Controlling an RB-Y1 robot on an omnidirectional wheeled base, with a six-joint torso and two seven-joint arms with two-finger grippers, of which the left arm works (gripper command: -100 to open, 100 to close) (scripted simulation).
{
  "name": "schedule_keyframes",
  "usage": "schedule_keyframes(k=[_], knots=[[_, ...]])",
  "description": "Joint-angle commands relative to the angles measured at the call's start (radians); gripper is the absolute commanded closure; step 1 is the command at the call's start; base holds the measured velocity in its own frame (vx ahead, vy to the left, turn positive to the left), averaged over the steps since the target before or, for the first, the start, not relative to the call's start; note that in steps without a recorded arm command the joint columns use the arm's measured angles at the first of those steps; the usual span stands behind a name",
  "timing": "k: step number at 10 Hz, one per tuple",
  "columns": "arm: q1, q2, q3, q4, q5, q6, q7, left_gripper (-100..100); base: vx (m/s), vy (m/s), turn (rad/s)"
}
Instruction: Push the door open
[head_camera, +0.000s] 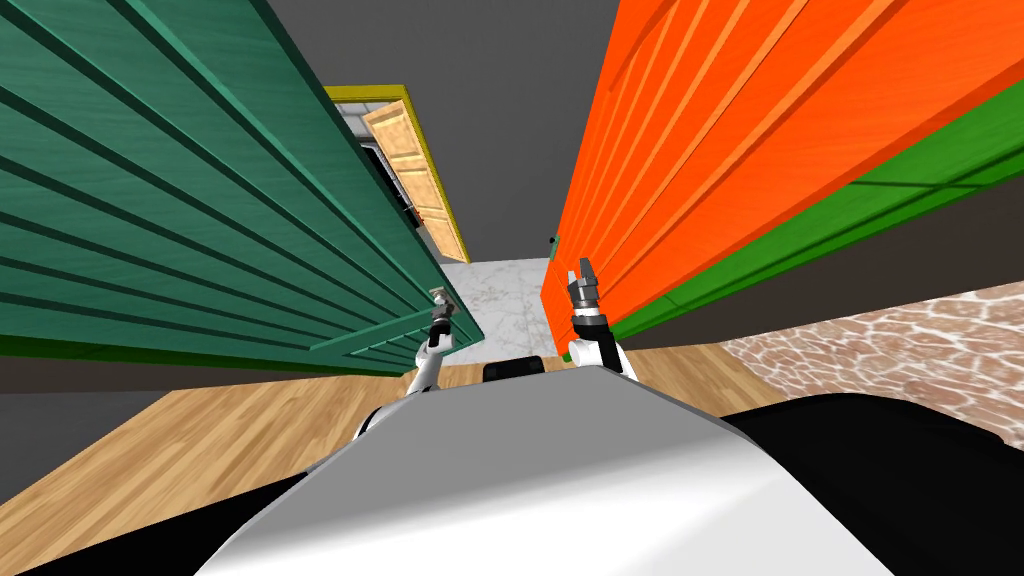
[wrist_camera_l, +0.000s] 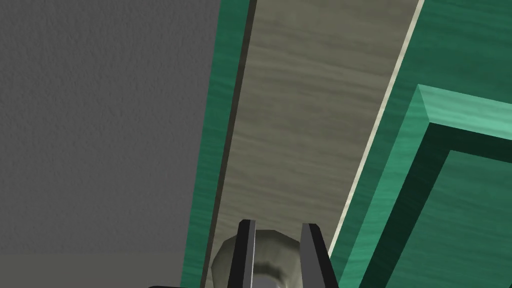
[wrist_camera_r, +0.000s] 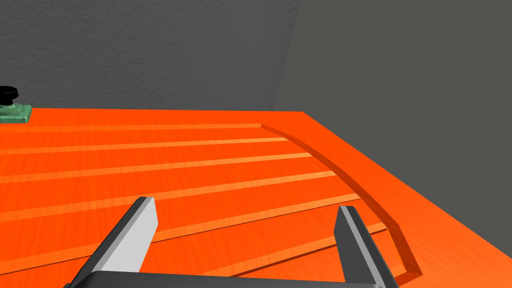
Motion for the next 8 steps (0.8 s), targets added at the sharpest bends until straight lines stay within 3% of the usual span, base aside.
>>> schedule_keyframes(k=[1, 2, 5, 6, 7, 8], knots=[[-0.028, 0.027, 0.02, 0.014, 0.007, -0.031, 0.002, 100, 0.003, -0.012, 0.008], [-0.037, 0.021, 0.025, 0.023, 0.022, -0.031, 0.043, 100, 0.03, -0.012, -0.017], [-0.037, 0.021, 0.025, 0.023, 0.022, -0.031, 0.043, 100, 0.019, 0.001, 0.01], [-0.037, 0.021, 0.025, 0.042, 0.022, -0.031, 0.043, 100, 0.007, 0.003, -0.017], [-0.037, 0.021, 0.025, 0.023, 0.022, -0.031, 0.043, 100, 0.0, 0.0, 0.0], [-0.047, 0.015, 0.029, 0.032, 0.037, -0.031, 0.085, 100, 0.024, -0.006, 0.043]])
